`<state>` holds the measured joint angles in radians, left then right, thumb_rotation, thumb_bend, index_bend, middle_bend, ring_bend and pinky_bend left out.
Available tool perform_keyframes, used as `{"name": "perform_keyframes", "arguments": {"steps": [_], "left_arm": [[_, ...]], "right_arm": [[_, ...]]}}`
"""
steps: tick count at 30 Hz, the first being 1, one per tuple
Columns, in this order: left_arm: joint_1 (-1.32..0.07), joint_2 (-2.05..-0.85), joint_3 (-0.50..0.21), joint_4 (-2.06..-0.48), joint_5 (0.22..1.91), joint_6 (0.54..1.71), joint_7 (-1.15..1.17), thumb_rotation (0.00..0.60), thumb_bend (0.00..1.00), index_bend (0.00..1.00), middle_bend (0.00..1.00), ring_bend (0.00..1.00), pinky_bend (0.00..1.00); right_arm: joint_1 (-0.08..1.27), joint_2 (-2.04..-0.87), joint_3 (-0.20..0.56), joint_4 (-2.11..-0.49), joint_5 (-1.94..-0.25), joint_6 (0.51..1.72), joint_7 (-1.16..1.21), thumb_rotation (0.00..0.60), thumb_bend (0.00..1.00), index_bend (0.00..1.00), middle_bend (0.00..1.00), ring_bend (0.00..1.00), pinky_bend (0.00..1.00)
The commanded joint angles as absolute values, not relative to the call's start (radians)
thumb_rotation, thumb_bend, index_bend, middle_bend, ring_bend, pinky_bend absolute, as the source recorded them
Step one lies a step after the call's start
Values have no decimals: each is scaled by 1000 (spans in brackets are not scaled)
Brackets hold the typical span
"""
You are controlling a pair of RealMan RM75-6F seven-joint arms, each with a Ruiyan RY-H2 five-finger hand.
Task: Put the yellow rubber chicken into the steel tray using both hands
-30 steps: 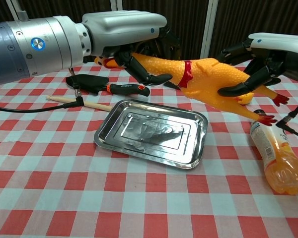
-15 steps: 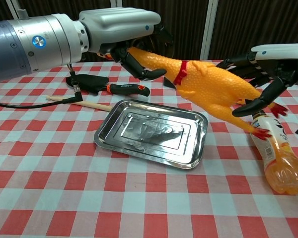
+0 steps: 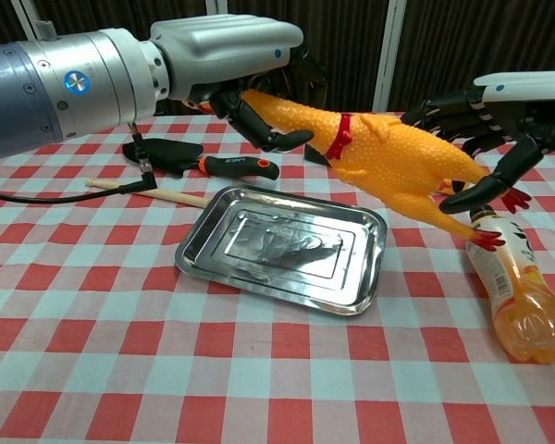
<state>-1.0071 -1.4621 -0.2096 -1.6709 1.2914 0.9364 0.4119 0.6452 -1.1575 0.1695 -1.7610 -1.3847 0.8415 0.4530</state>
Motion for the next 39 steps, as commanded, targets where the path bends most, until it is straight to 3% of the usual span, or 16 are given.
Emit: {"name": "perform_keyframes", "arguments": {"steps": [1,7,12,15,21,27,29,31,32,33,35,39], "left_arm": [[-1008,-1463,-207,-1670,1291,934,408,600,691,646,720,648,756],[-1007,-1467,-201,-1668,1293,930,396,600,691,646,719,648,756],[-1005,-1466,-198,-1670,1300,931,387,600,690,646,719,648,756],[-1005,-1462,-196,-1677,1306,929,375,600,691,646,719,647,756],[-1007,-1460,-193,-1685,1321,929,372,600,690,643,719,648,756],[-1008,-1465,-199,-1675,1317,937,385,600,690,642,718,648,756],[-1007,-1468,-202,-1667,1316,948,397,600,690,642,719,648,756],[-1006,-1470,-206,-1665,1312,954,401,600,690,642,719,648,756],[-1005,-1471,-208,-1665,1311,957,402,600,690,642,720,648,756],[-1005,-1471,-210,-1664,1310,959,404,600,690,643,720,648,756],[-1005,-1471,-212,-1663,1309,964,408,600,690,644,721,648,756],[-1005,-1474,-214,-1660,1311,972,422,600,690,646,723,648,756]], "right_arm": [[647,-1170,169,-1751,-1384,848,450,600,249,364,362,364,488],[652,-1197,176,-1736,-1368,859,441,600,429,546,503,494,600],[649,-1212,186,-1734,-1346,881,424,600,726,866,715,706,793],[644,-1225,194,-1731,-1332,901,413,600,845,983,814,811,884],[639,-1240,201,-1731,-1317,921,400,600,991,1000,962,952,997],[638,-1220,191,-1743,-1330,909,407,600,1000,1000,976,940,990],[644,-1191,181,-1752,-1353,879,433,600,964,946,898,827,930],[651,-1165,173,-1757,-1375,852,466,600,834,794,764,698,845],[654,-1153,169,-1759,-1389,842,481,600,707,660,664,603,778],[657,-1140,164,-1760,-1406,829,505,600,652,604,622,564,746],[664,-1115,154,-1762,-1440,811,548,600,442,386,460,413,614],[675,-1087,139,-1760,-1491,797,623,600,251,134,255,210,426]]}}
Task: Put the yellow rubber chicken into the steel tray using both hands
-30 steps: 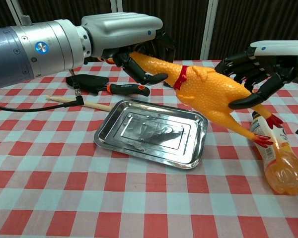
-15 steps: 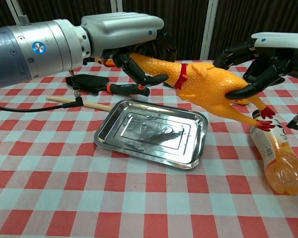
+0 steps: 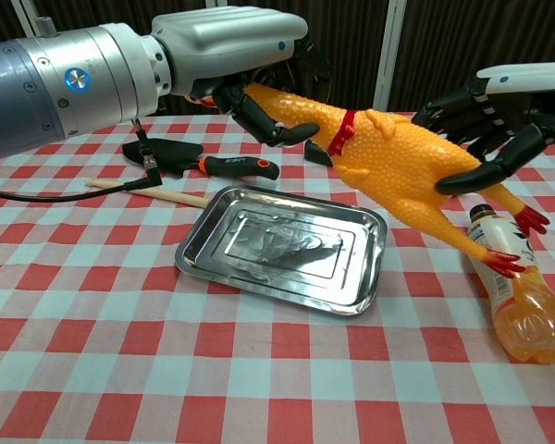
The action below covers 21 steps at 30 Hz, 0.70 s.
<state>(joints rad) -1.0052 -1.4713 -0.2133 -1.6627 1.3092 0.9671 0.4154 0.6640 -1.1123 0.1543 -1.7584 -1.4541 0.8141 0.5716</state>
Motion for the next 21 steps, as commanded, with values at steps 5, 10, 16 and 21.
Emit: {"name": "perform_keyframes", "arguments": {"steps": [5,10,16,21], "left_arm": [[-1005,-1493,-217,-1648,1315,992,443,600,690,647,725,648,756],[-1008,-1509,-218,-1641,1317,999,455,600,690,647,726,648,756],[-1004,-1520,-204,-1632,1328,1002,464,600,690,647,725,648,756],[-965,-1507,-166,-1611,1377,1031,382,600,688,646,722,648,756]], "right_arm": [[685,-1070,125,-1756,-1531,795,704,600,238,8,131,86,298],[690,-1068,116,-1750,-1550,804,732,600,238,0,115,78,289],[688,-1078,116,-1726,-1540,833,697,600,238,0,115,77,289],[651,-1098,139,-1686,-1468,907,618,600,237,0,88,67,271]]}}
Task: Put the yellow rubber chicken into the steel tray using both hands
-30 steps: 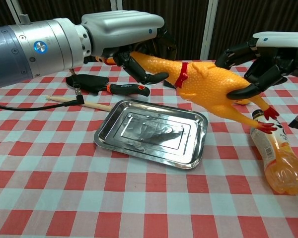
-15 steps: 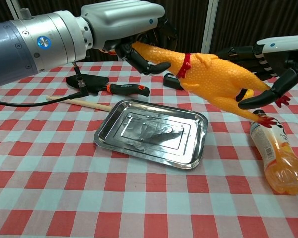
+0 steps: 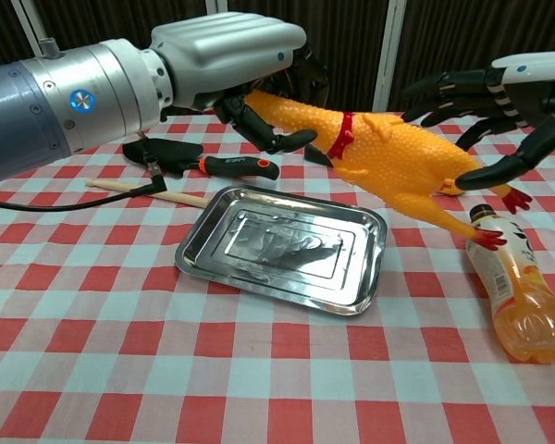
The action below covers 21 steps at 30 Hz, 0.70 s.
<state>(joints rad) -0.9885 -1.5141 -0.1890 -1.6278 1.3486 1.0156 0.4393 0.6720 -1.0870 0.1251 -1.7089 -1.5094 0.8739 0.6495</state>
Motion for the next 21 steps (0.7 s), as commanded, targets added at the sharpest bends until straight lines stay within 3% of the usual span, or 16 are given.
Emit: {"name": "perform_keyframes", "arguments": {"steps": [1,15,21], "left_arm": [[-954,-1507,-156,-1596,1392,1037,340,600,685,646,722,647,756],[-846,-1617,-74,-1266,1496,1113,-153,600,678,637,716,647,756],[-839,-1702,-60,-1115,1509,1098,-232,600,676,635,715,647,756]], "right_arm": [[646,-1096,143,-1681,-1455,914,619,600,237,0,74,56,255],[556,-1084,155,-1641,-1432,1046,713,600,237,0,18,12,213],[541,-1088,155,-1629,-1434,1060,732,600,238,0,18,12,213]]}}
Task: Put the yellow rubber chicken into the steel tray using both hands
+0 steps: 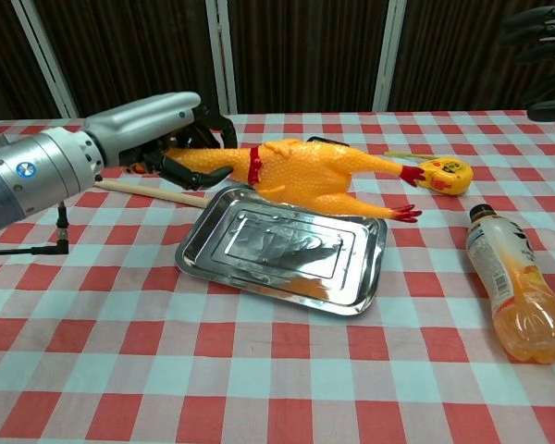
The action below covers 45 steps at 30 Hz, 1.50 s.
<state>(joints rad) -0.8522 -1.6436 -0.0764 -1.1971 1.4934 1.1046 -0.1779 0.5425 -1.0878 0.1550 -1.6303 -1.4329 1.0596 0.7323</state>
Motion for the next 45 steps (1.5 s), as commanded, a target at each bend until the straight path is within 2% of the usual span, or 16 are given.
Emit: {"name": "perform_keyframes", "arguments": {"steps": [1,10,15,18,20,23,26,33,37,40,45], "left_arm": [[-840,-1712,-57,-1101,1510,1091,-237,600,675,635,715,647,756],[-813,-1771,-42,-1019,1506,1072,-245,600,672,629,712,645,744],[-802,-1783,-39,-997,1497,1053,-234,600,613,510,638,555,605],[-798,-1774,-46,-1016,1480,1031,-213,600,489,312,448,367,393],[-795,-1763,-52,-1034,1470,1024,-194,600,380,133,252,181,217],[-787,-1745,-64,-1071,1457,1028,-164,600,302,12,97,34,90],[-778,-1724,-72,-1108,1446,1029,-132,600,252,0,35,0,38],[-747,-1615,-91,-1253,1420,1051,-70,600,95,0,0,0,10],[-711,-1515,-102,-1371,1380,1075,4,600,88,0,7,0,7],[-676,-1429,-110,-1472,1337,1102,71,600,89,4,48,0,8],[-575,-1282,-110,-1610,1296,1212,111,600,88,54,86,0,8]], "right_arm": [[540,-1087,155,-1629,-1435,1061,732,600,238,0,18,12,213],[532,-1092,155,-1628,-1429,1060,722,600,237,0,18,12,213],[529,-1093,158,-1625,-1431,1062,724,600,238,0,18,12,213],[528,-1092,158,-1628,-1433,1063,724,600,237,0,18,12,213],[528,-1091,158,-1628,-1434,1062,718,600,237,0,18,12,213],[526,-1091,159,-1630,-1433,1062,715,600,238,0,18,12,213],[523,-1091,161,-1631,-1432,1067,711,600,238,0,18,12,213],[505,-1075,162,-1637,-1436,1094,681,600,237,0,18,12,213],[490,-1067,157,-1631,-1437,1115,635,600,238,0,18,12,213],[470,-1067,153,-1612,-1426,1144,571,600,237,0,18,12,213],[411,-1079,145,-1574,-1412,1243,406,600,238,0,18,11,202]]}}
